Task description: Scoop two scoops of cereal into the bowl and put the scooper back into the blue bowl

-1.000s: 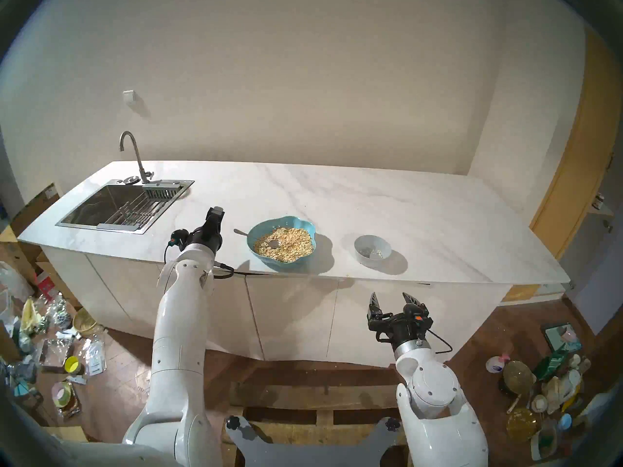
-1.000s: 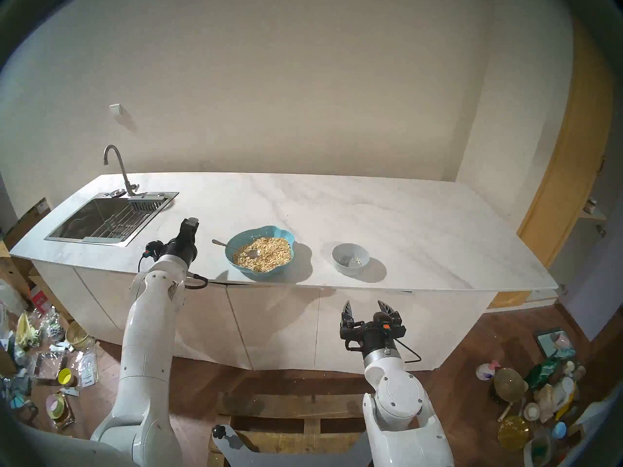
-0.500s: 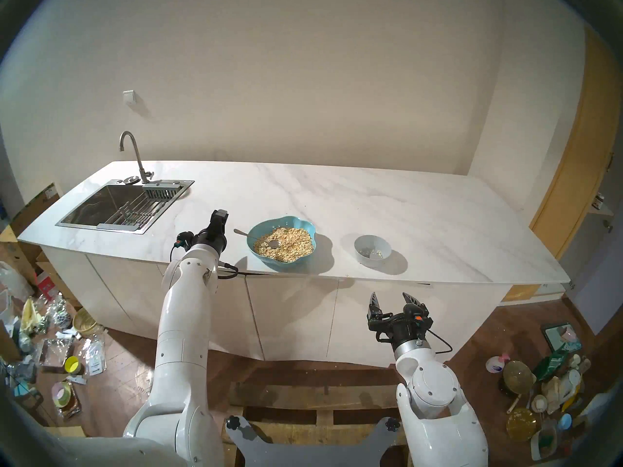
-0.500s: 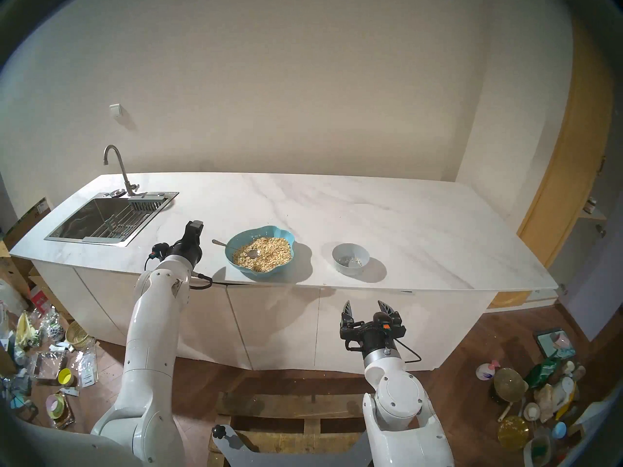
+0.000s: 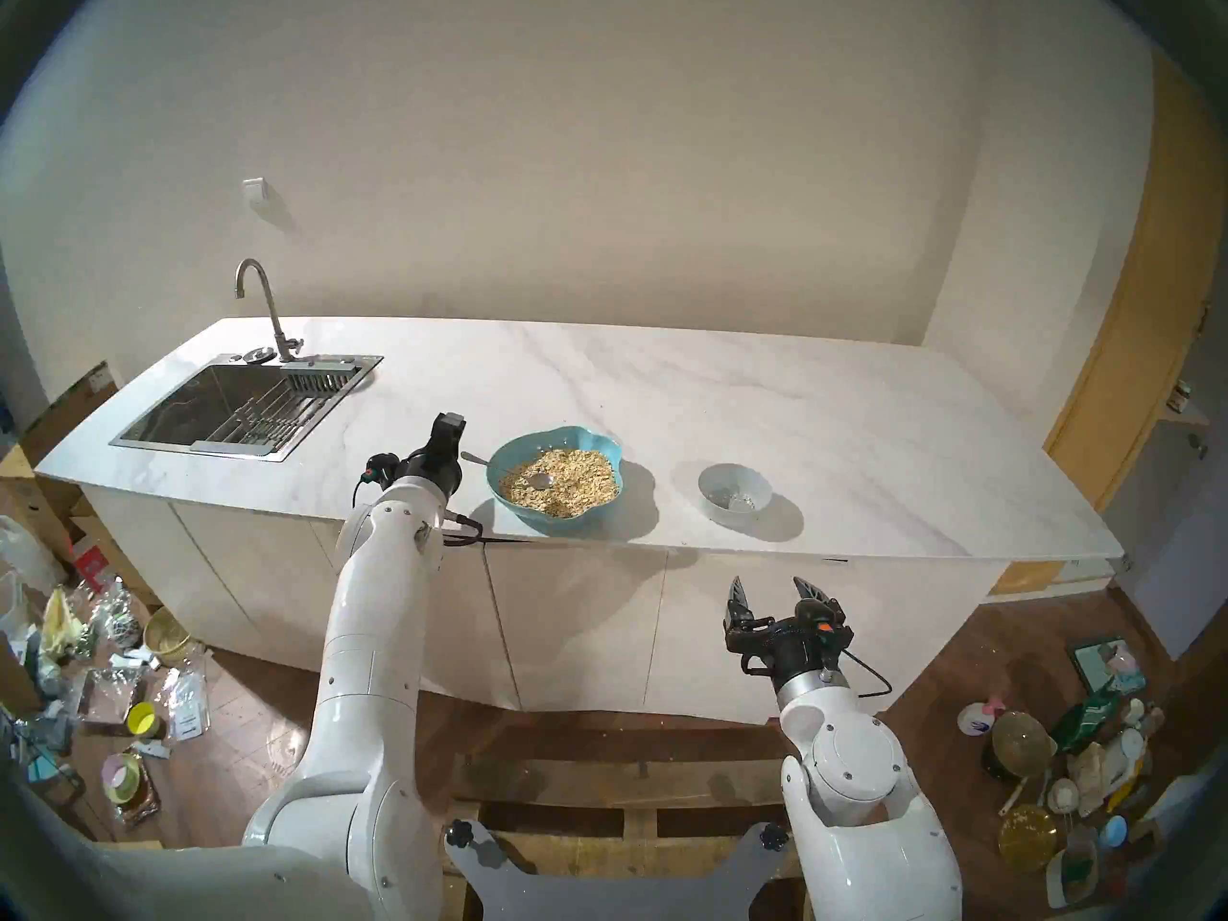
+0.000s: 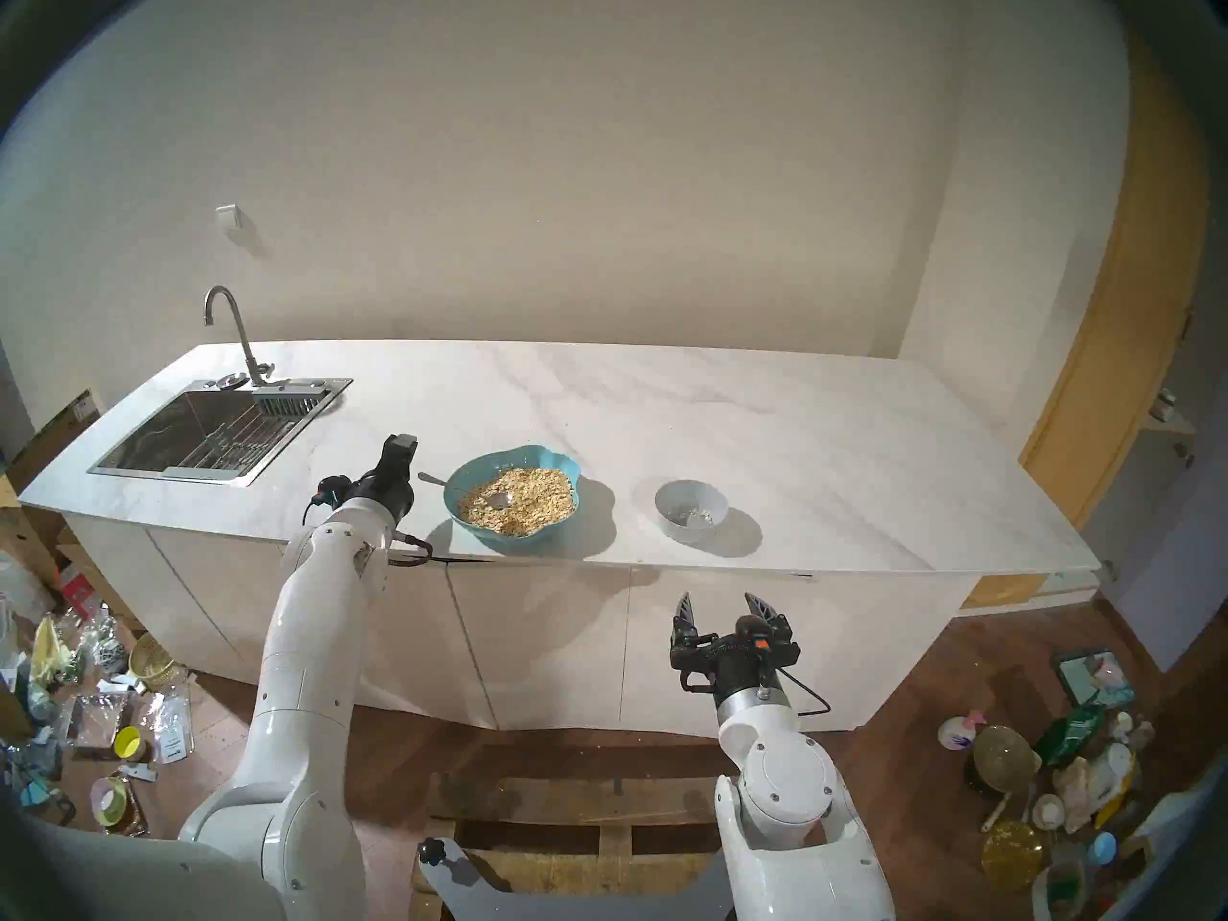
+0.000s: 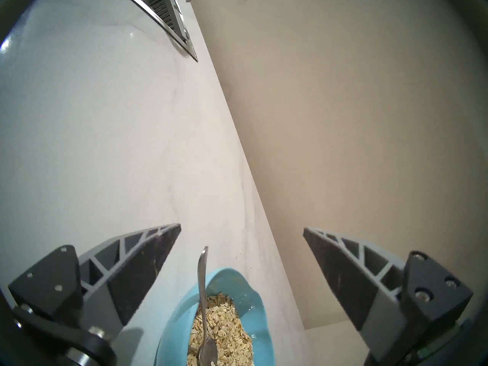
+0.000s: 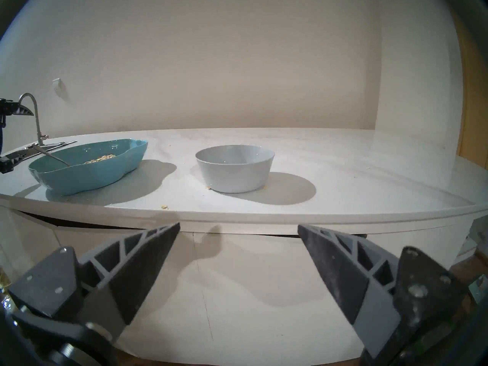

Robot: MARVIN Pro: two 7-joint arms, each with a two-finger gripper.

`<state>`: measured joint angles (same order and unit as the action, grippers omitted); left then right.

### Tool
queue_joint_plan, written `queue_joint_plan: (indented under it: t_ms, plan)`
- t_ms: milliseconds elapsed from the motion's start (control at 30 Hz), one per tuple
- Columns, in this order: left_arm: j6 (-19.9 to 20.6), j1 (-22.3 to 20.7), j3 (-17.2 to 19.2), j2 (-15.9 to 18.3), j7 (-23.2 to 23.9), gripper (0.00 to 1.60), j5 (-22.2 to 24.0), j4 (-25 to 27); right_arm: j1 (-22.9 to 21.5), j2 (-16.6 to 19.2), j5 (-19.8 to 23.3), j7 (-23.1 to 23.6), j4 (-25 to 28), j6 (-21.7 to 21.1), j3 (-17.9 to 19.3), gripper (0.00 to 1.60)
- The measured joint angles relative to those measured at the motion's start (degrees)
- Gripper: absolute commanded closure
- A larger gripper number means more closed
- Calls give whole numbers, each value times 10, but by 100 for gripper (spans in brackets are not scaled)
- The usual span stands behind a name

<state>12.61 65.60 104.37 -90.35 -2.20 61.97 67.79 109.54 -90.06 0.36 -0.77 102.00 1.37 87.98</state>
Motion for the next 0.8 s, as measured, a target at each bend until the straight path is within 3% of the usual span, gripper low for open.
queue_joint_plan:
  t_ms: [800]
  plan:
    - [-12,-52,-23,5,18,0,2,-109,0,0,0,0,0,0,0,0]
